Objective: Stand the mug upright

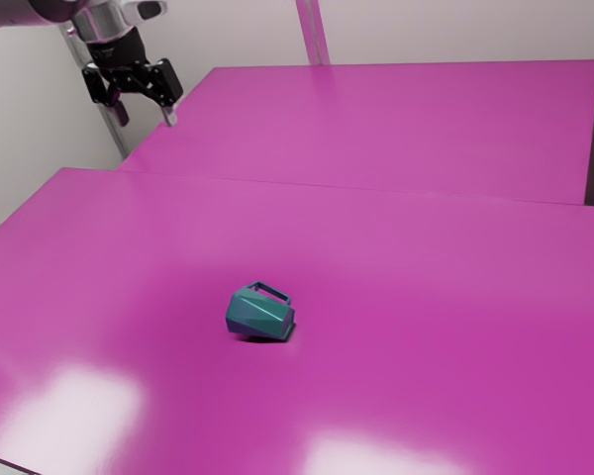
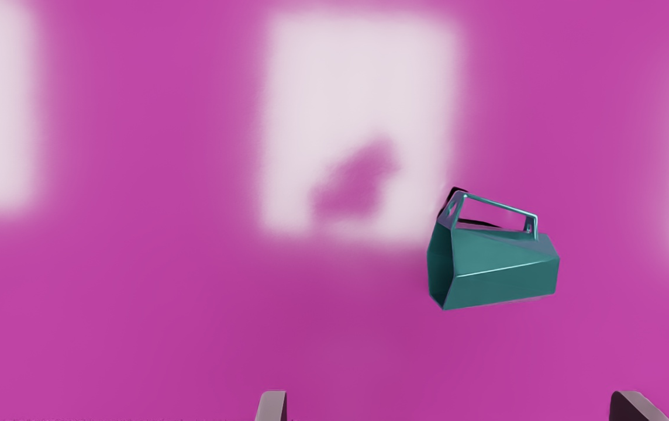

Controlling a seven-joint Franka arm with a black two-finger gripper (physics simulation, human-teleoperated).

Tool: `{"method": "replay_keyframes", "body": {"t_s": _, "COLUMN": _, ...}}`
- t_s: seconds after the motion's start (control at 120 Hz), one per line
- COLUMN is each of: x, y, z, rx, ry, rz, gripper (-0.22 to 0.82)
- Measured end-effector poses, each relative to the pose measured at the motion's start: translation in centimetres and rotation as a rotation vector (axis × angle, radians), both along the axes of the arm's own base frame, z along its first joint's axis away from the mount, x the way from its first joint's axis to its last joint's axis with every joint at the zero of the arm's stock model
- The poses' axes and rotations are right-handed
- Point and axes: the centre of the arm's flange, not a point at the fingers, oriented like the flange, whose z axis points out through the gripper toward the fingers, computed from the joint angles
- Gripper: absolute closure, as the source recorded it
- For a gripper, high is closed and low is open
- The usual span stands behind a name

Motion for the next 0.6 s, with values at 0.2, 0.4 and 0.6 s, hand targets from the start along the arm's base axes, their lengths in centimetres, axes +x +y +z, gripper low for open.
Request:
{"method": "replay_keyframes", "body": {"t_s": 0.2, "x": -0.1, "y": 1.0, "z": -2.5, "rx": -0.056, "ry": 0.065, "rz": -0.011, "gripper": 0.0}}
{"method": "replay_keyframes", "body": {"t_s": 0.4, "x": 0.4, "y": 6.0, "z": -17.0, "rx": -0.393, "ry": 0.182, "rz": 0.081, "gripper": 0.0}}
{"method": "replay_keyframes", "body": {"t_s": 0.6, "x": -1.9, "y": 7.7, "z": -30.0, "rx": -0.712, "ry": 0.218, "rz": 0.169, "gripper": 0.0}}
